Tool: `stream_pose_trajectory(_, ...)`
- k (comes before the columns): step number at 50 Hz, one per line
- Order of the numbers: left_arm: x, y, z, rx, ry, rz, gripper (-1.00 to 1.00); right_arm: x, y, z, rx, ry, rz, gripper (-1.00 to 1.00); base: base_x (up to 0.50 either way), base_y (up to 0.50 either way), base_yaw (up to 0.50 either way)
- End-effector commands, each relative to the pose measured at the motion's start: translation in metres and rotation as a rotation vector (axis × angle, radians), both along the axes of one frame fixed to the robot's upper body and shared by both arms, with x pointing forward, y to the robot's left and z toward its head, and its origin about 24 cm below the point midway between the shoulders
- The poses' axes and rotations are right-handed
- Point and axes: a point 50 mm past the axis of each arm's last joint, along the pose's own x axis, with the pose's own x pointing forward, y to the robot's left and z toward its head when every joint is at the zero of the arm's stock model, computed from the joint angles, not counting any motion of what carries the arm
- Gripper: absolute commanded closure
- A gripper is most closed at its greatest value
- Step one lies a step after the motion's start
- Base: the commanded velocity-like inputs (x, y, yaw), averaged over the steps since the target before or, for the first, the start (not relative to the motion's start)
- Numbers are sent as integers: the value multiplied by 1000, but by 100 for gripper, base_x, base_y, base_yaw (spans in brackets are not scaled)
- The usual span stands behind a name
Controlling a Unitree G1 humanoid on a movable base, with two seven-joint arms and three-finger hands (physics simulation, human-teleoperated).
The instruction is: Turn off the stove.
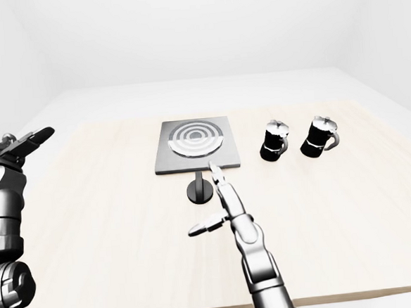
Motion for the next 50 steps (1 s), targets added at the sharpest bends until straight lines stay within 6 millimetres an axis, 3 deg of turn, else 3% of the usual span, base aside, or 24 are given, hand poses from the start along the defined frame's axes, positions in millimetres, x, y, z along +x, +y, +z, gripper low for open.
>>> stream_pose_trajectory(1,0,1,1,-6,-6,-2,-100,-3,5,1,-28,-11,22,-100,0,0,0)
stream_pose_trajectory(24,-1,1,1,-4,-10,2,-100,-2,13,-22,-90,31,58,-100,0,0,0)
stream_pose_trajectory(50,-1,0,1,-3,-8,2,-100,-10,22,-27,-86,41,88,-100,0,0,0)
